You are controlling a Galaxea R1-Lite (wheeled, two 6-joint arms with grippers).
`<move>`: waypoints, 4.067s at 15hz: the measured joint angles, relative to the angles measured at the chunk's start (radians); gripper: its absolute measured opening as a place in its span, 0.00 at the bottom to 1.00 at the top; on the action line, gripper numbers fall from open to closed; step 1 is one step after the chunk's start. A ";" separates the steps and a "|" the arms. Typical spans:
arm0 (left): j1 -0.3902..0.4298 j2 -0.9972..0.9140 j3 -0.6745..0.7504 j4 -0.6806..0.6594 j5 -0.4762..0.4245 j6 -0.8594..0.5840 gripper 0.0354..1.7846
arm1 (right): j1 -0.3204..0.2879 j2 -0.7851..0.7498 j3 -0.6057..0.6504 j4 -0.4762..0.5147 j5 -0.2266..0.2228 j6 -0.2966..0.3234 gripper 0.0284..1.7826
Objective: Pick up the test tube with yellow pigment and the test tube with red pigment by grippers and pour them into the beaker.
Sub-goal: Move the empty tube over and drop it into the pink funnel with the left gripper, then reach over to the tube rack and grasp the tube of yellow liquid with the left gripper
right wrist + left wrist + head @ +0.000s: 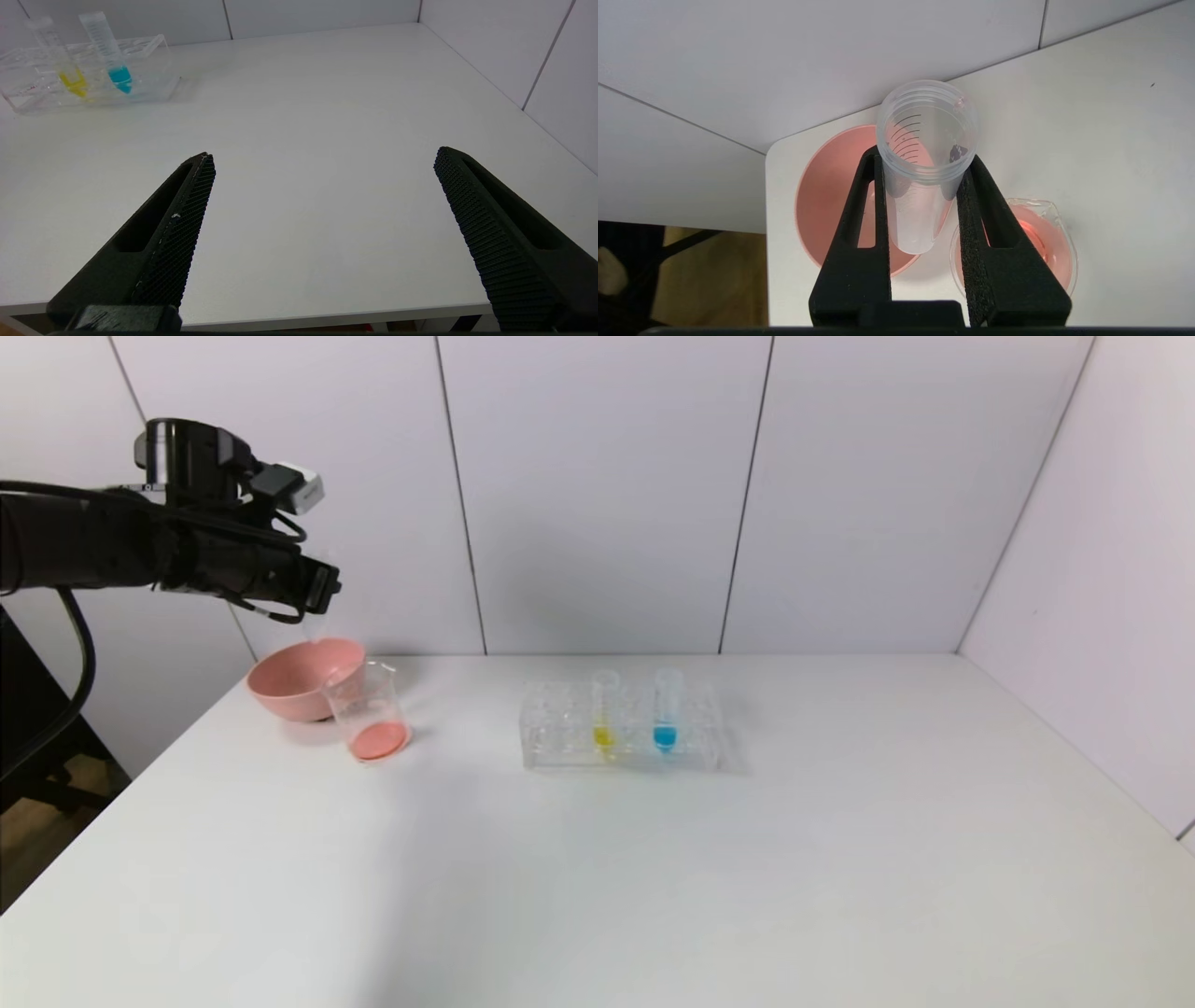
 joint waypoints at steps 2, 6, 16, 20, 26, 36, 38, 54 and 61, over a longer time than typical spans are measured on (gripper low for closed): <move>0.009 -0.040 0.195 -0.270 0.018 -0.064 0.23 | 0.000 0.000 0.000 0.000 0.000 0.000 0.96; 0.036 -0.100 0.473 -0.761 0.159 -0.241 0.23 | 0.000 0.000 0.000 0.000 0.000 0.000 0.96; 0.072 0.079 0.544 -0.993 0.174 -0.416 0.23 | 0.000 0.000 0.000 0.000 0.000 0.000 0.96; 0.071 0.175 0.460 -0.977 0.180 -0.413 0.23 | 0.000 0.000 0.000 0.000 0.000 0.000 0.96; 0.071 0.242 0.396 -0.967 0.213 -0.409 0.24 | 0.000 0.000 0.000 0.000 0.000 0.000 0.96; 0.067 0.225 0.404 -0.966 0.215 -0.408 0.89 | 0.000 0.000 0.000 0.000 0.000 0.000 0.96; 0.060 0.180 0.429 -0.966 0.212 -0.408 0.97 | 0.000 0.000 0.000 0.000 0.000 0.000 0.96; -0.432 -0.500 1.153 -0.767 -0.462 -0.326 0.99 | 0.000 0.000 0.000 0.000 0.000 0.000 0.96; -0.891 -0.352 1.070 -0.844 0.260 -0.525 0.99 | 0.000 0.000 0.000 0.000 0.000 0.000 0.96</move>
